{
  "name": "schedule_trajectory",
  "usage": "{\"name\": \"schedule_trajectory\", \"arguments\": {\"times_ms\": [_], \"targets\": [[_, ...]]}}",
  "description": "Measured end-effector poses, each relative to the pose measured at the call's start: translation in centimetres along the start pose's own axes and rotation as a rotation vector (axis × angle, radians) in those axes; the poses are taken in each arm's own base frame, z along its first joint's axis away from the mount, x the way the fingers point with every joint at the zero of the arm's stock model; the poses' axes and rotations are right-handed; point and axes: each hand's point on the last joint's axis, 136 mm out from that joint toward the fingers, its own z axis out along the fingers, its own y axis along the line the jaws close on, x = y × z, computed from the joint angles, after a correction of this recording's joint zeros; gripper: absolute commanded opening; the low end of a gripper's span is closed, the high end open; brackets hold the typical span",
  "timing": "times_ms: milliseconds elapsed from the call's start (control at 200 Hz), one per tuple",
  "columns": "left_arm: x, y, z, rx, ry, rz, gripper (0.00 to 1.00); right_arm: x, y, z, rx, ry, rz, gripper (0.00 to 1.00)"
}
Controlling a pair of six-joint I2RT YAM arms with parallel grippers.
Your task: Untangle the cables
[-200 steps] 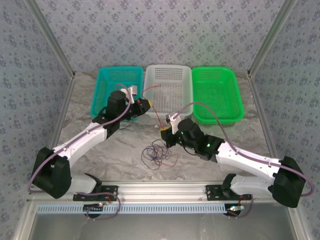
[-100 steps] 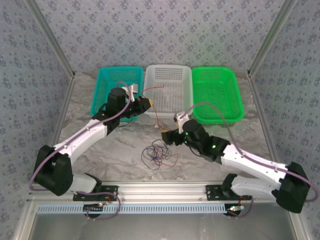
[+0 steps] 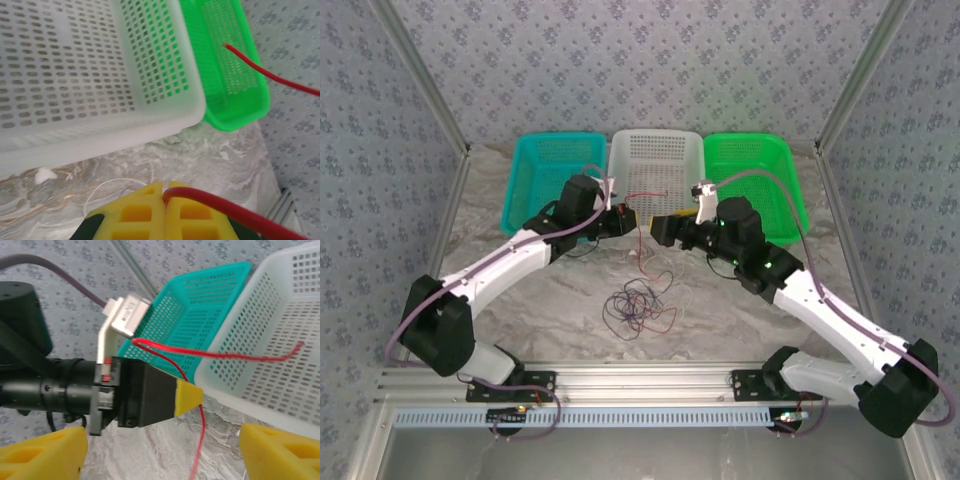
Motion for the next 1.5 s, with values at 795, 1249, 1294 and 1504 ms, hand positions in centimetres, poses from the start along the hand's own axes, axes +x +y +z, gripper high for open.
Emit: {"name": "schedule_trajectory", "arguments": {"times_ms": [795, 1249, 1294, 1504], "targets": [[1.1, -2.4, 0.3, 0.002, 0.0, 0.096, 0.0, 1.6, -0.5, 4.7, -0.017, 0.021, 0.178, 0.8], [2.0, -3.2, 0.5, 0.007, 0.016, 0.136, 0.0, -1.9, -3.1, 4.6, 0.084, -0.147, 0.253, 0.62], [2.3, -3.2, 0.6, 0.005, 0.026, 0.138, 0.0, -2.0, -3.3, 4.9, 0.095, -0.15, 0.256, 0.57], [3.2, -3.5, 0.7, 0.007, 0.052, 0.176, 0.0, -2.9, -3.8, 5.6, 0.148, -0.148, 0.221, 0.34]]}}
